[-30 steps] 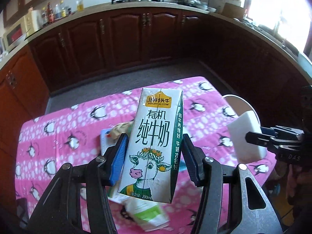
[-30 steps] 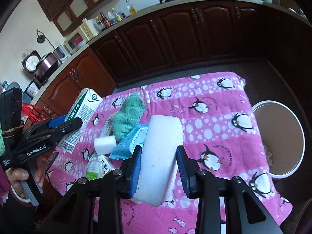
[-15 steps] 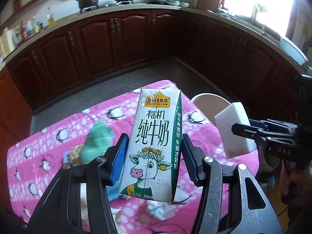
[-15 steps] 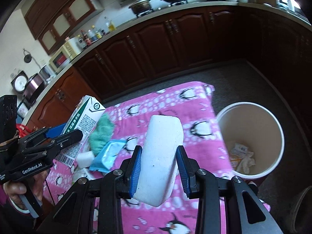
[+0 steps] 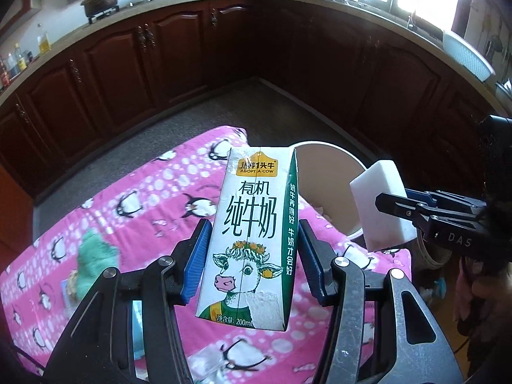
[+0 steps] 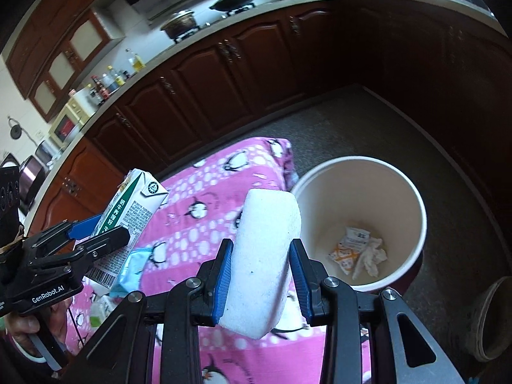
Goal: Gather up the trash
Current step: 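Carry the milk carton and foam block over the white bin, then open both grippers to drop the carton and foam block into the bin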
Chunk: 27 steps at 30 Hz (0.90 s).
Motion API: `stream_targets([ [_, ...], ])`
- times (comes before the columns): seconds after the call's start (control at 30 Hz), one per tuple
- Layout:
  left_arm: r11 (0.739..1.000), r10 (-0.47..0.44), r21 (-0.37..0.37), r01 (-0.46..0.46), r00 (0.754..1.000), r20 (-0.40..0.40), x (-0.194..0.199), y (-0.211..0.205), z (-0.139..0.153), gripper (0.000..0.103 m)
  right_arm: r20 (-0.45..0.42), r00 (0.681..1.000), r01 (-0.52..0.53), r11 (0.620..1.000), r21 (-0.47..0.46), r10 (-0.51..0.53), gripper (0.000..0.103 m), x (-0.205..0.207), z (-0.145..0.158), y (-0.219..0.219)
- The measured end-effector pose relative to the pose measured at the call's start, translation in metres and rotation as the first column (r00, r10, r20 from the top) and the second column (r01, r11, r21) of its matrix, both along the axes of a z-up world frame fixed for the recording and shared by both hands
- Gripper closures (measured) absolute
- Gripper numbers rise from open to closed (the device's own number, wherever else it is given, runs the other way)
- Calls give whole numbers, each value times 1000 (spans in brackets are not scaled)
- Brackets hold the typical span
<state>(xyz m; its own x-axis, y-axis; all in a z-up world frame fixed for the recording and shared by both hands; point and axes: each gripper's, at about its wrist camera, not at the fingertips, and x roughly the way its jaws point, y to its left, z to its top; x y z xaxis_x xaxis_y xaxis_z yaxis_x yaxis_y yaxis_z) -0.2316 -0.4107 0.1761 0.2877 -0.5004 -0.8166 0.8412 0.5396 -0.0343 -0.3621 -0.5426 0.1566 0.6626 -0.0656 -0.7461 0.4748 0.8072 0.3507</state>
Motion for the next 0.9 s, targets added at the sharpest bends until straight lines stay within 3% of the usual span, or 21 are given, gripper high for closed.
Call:
stream_targets([
  [0.37, 999, -15, 29, 18, 995, -94, 5, -39, -27, 51, -68, 996, 67, 998, 19, -65, 69, -2, -31, -38],
  [0.53, 1000, -11, 25, 15, 986, -169, 10, -59, -42, 51, -107, 989, 107, 994, 18, -104, 69, -2, -51, -58],
  [0.9, 1000, -3, 22, 9, 966, -258, 9, -98, -73, 51, -157, 977, 149, 988, 33, -142, 69, 5, -83, -82],
])
